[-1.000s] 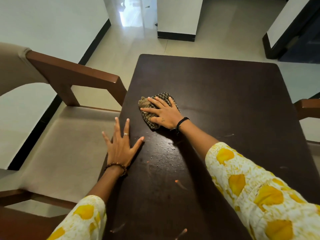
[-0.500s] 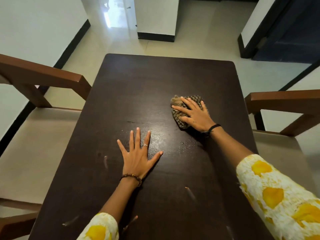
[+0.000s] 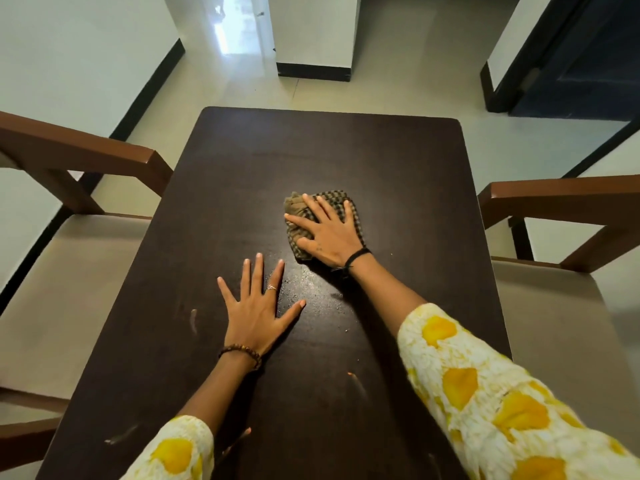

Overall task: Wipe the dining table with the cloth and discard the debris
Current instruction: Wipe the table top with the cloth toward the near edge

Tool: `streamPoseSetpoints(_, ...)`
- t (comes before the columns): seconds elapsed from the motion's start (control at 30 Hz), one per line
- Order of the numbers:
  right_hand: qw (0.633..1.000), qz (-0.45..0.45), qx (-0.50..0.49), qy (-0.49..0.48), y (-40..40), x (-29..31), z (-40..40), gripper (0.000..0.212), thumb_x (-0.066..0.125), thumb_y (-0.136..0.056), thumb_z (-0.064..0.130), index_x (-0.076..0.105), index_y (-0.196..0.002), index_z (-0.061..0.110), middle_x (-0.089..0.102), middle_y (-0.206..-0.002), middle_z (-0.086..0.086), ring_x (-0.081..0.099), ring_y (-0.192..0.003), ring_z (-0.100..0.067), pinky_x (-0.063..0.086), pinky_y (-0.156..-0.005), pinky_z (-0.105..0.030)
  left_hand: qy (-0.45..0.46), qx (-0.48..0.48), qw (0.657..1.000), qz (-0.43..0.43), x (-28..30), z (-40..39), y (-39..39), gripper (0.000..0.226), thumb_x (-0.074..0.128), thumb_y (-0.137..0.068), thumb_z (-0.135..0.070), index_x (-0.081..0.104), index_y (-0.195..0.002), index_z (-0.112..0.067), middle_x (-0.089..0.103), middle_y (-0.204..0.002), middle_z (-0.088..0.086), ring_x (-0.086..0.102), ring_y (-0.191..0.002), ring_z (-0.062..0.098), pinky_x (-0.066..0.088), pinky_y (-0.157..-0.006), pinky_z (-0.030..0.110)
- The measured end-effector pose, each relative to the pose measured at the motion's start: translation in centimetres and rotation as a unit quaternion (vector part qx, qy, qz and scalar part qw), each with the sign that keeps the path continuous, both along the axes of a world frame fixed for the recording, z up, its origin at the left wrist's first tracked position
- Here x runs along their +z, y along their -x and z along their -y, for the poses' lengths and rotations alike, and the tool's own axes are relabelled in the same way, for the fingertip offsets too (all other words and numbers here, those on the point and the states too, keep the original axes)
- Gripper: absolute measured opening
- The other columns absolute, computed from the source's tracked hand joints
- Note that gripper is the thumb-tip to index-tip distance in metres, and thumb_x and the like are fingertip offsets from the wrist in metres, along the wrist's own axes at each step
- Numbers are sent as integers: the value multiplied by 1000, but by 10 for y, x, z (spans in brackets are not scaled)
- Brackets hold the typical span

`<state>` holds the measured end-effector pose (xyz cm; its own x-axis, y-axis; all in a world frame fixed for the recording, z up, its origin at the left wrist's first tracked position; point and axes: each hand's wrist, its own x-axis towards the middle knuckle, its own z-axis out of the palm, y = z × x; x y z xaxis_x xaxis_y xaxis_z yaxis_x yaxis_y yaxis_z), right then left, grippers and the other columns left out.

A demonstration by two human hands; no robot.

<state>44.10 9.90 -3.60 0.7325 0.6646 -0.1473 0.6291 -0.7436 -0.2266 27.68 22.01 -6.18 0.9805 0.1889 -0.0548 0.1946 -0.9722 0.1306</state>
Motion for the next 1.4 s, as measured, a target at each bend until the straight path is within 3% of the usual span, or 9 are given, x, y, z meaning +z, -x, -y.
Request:
streamPoseSetpoints(0.17,999,12,-6,-32,-5,-2,30,47,37,-93,45,31,-139,44,6,-157,5,3,-143,-19,-5,-109,-60,1,-7,1000,-9,5,2,0,80,3,-79,-76,5,-144,-29,3,-154,7,-4,-140,22,-9,-103,64)
streamPoseSetpoints(0.37,997,22,-63,-29,-17,-4,124,66,14,-76,59,30,-138,45,8,-157,5,5,-143,-18,-5,-108,-60,27,-98,995,2,17,51,-8,76,6,-84,-72,15,-144,-26,10,-152,6,4,-140,25,-4,-103,66)
streamPoseSetpoints(0.63,979,-9,-201,-21,-13,3,228,59,31,-81,51,27,-139,46,6,-157,5,4,-143,-18,-1,-112,-56,26,-196,980,20,16,136,-14,70,14,-89,-68,21,-143,-23,21,-150,10,22,-136,32,2,-96,70)
streamPoseSetpoints(0.77,973,6,-229,-12,-3,1,220,53,40,-90,46,24,-141,45,2,-157,3,2,-143,-20,-2,-112,-54,5,-187,982,-7,6,143,-8,72,15,-89,-67,26,-144,-22,26,-149,11,26,-135,31,3,-96,70)
streamPoseSetpoints(1.0,988,33,-152,0,14,-1,172,75,5,-72,62,21,-142,44,2,-157,-1,6,-143,-25,-3,-110,-56,-1,-181,984,-8,4,144,-6,71,15,-89,-67,23,-145,-24,22,-151,9,21,-138,28,3,-104,66)
streamPoseSetpoints(1.2,993,85,-76,16,8,-1,162,72,6,-71,59,32,-138,46,16,-156,-1,32,-127,-26,22,-100,-50,7,-179,984,-4,2,144,-8,70,15,-89,-68,17,-146,-28,19,-151,7,17,-139,25,-1,-106,57)
streamPoseSetpoints(1.4,973,100,-208,19,-16,-1,213,74,8,-69,62,33,-137,45,21,-154,-3,37,-117,-30,27,-89,-42,32,-181,983,9,3,142,-7,69,15,-88,-69,18,-145,-29,19,-152,5,9,-139,19,-5,-108,52)
